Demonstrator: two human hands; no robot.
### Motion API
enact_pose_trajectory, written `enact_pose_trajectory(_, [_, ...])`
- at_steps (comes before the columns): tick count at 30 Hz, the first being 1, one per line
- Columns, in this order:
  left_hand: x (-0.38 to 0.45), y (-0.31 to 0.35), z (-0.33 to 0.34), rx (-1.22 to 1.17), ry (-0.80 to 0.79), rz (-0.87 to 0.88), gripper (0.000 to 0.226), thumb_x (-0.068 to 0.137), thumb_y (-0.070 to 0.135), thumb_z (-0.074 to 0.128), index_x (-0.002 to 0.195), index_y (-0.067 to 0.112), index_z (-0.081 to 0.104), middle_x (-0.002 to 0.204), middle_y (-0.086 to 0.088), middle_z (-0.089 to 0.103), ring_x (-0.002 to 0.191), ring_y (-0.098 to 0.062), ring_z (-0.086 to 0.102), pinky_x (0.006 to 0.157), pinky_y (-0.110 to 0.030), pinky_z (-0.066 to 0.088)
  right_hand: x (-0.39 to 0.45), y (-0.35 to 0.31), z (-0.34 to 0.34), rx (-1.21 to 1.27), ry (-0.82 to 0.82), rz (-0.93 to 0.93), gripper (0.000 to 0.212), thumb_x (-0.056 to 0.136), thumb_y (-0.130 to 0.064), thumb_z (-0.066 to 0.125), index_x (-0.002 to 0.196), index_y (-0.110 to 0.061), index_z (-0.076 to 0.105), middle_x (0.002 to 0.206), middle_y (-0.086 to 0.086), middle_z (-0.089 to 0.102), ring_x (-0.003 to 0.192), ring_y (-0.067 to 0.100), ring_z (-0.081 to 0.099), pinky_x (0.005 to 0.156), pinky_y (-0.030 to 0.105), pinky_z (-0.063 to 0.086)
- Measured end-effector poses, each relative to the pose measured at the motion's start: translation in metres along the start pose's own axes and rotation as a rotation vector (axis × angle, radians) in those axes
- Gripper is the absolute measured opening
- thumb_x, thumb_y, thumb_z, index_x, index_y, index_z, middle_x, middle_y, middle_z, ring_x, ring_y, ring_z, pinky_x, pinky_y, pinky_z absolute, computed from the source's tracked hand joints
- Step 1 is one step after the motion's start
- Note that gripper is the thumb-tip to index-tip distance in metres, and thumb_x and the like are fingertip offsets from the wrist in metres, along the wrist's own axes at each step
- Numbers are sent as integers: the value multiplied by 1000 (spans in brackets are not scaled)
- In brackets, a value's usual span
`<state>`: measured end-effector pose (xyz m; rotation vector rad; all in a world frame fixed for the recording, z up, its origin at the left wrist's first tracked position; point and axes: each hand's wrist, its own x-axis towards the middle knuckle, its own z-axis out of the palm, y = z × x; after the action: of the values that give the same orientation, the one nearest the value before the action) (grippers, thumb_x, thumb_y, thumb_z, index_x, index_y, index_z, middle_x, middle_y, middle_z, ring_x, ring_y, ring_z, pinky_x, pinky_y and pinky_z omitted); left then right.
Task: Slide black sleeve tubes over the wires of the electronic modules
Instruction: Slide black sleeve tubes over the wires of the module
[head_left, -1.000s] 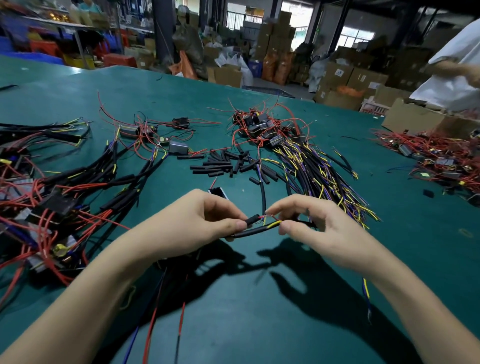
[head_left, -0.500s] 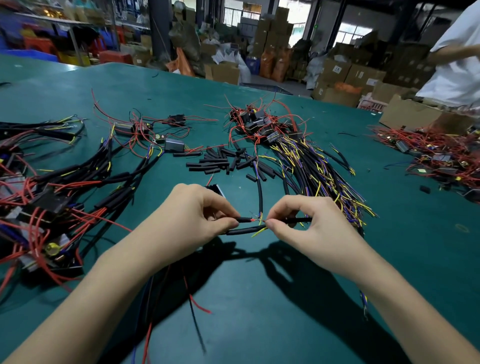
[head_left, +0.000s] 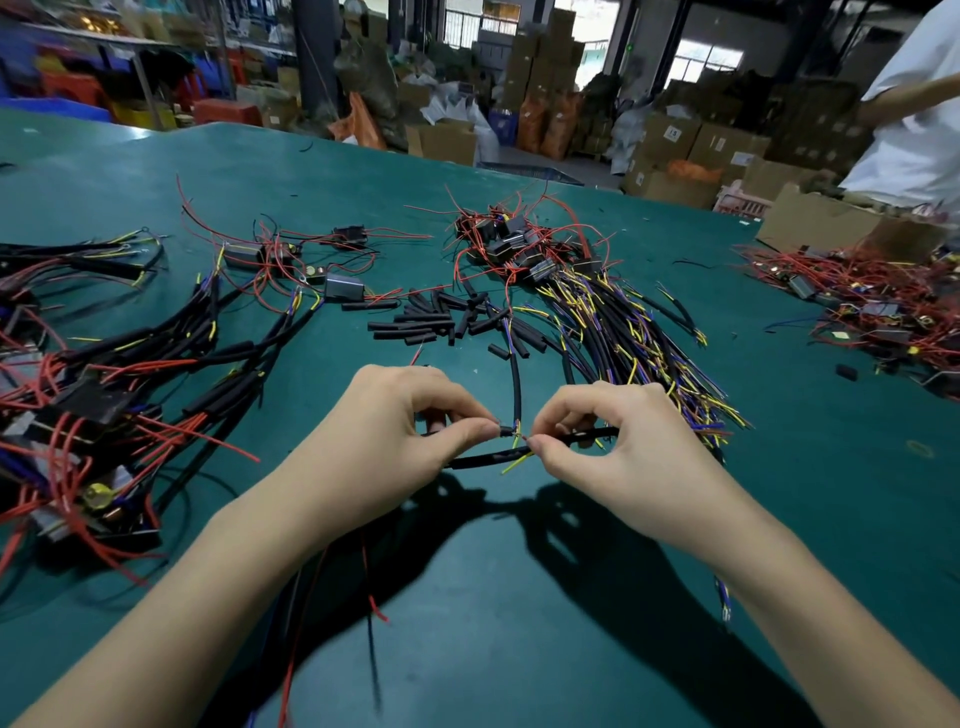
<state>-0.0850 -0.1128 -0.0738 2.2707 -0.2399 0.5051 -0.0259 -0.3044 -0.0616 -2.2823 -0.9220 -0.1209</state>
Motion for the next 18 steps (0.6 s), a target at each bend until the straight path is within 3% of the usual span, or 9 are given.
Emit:
enact_pose_trajectory(6, [-1, 1, -1, 12, -29, 60, 6, 76, 18, 78, 79, 22, 75, 72, 11, 65, 68, -7, 55, 65, -10, 37, -2, -1, -1, -78, -34, -8, 9, 81, -32, 66, 72, -34, 65, 75, -12, 63, 86, 9, 53, 90, 29, 27])
enact_pose_trajectory(10, [-2, 5, 3, 138, -76, 182, 7, 80, 14, 76, 84, 18, 72, 75, 9, 60, 68, -3, 52, 67, -24, 45, -2, -4, 1, -129, -55, -47, 7, 83, -30, 67, 76, -31, 66, 78, -11, 64, 85, 3, 52, 88, 28, 25])
enact_pose_trajectory(15, [0, 4, 2, 49, -23, 148, 5, 80, 13, 75, 84, 15, 73, 71, 7, 60, 65, -6, 55, 64, -21, 45, 0, -2, 0, 8, -18, -43, 12, 83, -23, 69, 78, -34, 66, 76, -20, 65, 82, 2, 57, 89, 37, 41])
enact_pose_trajectory(18, [1, 4, 0, 29, -10, 115, 4, 80, 15, 75, 83, 17, 75, 71, 6, 60, 66, -7, 54, 64, -24, 45, 1, 1, -1, 55, -21, -26, 15, 83, -16, 69, 84, -31, 67, 80, -16, 67, 81, 2, 59, 84, 27, 43])
